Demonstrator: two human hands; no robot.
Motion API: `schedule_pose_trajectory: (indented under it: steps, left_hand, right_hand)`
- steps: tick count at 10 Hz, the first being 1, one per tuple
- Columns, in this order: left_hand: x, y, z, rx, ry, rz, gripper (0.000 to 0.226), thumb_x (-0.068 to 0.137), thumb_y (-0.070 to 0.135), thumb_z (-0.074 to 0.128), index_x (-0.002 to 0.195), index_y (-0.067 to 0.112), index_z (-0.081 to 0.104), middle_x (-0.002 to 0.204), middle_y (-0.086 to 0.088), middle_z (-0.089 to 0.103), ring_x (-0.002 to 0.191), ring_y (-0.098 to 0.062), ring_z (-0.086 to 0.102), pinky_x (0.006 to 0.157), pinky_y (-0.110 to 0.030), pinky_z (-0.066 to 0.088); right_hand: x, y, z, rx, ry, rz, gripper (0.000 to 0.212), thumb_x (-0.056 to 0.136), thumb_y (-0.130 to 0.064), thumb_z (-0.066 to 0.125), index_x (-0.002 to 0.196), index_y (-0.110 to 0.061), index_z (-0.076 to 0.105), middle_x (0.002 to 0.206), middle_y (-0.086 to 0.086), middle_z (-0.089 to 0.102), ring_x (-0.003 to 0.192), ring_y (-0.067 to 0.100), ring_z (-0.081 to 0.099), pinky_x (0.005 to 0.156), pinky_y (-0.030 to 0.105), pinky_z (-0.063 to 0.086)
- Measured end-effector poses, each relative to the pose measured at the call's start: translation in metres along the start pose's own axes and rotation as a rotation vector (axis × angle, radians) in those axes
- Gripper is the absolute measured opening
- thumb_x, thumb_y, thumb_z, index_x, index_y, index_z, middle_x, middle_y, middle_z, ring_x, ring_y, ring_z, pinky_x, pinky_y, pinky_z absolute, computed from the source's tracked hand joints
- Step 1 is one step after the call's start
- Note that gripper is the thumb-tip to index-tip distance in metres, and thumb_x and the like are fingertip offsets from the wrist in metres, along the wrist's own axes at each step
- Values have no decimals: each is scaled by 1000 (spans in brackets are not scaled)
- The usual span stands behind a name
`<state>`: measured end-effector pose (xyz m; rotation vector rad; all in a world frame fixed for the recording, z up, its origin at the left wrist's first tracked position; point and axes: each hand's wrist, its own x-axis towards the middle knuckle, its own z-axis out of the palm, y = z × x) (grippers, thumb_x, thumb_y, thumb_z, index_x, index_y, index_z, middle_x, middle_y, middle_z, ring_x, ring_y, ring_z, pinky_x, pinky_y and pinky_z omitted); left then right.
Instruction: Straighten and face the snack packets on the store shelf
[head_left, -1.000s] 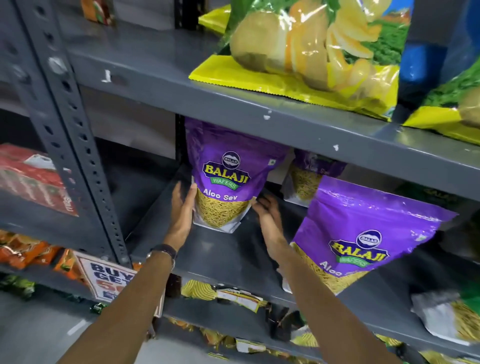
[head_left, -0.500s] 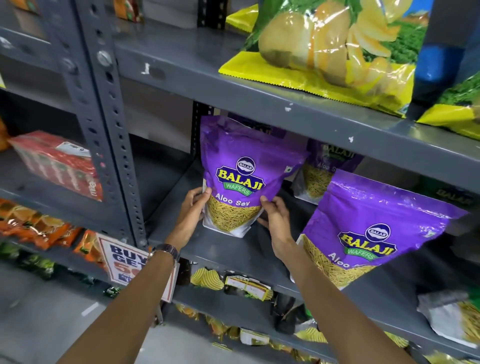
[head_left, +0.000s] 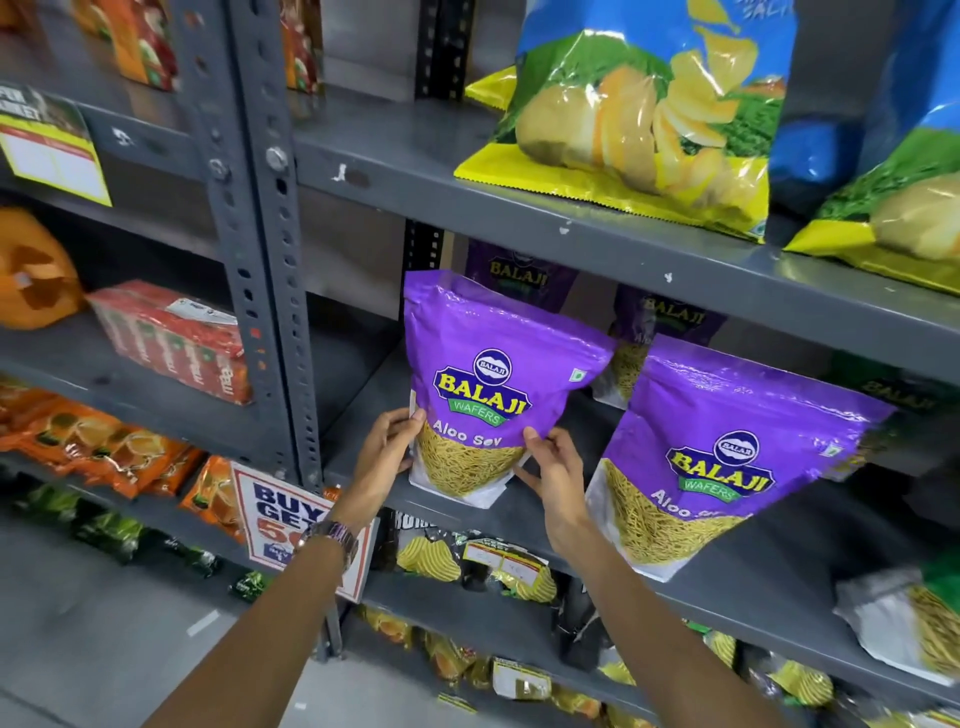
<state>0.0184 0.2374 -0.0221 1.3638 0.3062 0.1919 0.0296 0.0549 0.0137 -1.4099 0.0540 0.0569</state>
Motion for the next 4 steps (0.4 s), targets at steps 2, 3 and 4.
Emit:
schedule_pose_trajectory:
  steps: [2, 3, 4]
  left_hand:
    - [-4, -1, 1, -3, 5, 7, 28, 93, 27, 50, 116, 11, 50, 100, 9, 57, 90, 1, 55, 69, -19, 46]
    - [-4, 6, 3, -10, 24, -15, 34, 93, 27, 50, 122, 9, 48, 102, 9, 56, 95, -7, 55, 72, -22, 47]
    - [-15, 4, 10, -46, 187, 100, 37, 93, 24, 51, 128, 14, 45, 114, 3, 55, 105, -9, 53, 92, -34, 49]
  right_hand:
    - [-3, 0, 0, 6, 4, 11, 4, 91, -14, 54, 88, -17, 55, 92, -1, 61, 90, 10, 61, 92, 40, 51]
    - [-2, -1, 1, -9, -1, 14, 3, 91, -16, 54, 91, -19, 55, 96, 0, 62, 94, 14, 61, 92, 38, 50]
    - [-10, 1, 1, -10, 99, -91, 15, 91, -16, 55, 105, -21, 53, 106, -2, 60, 102, 13, 57, 81, 16, 49]
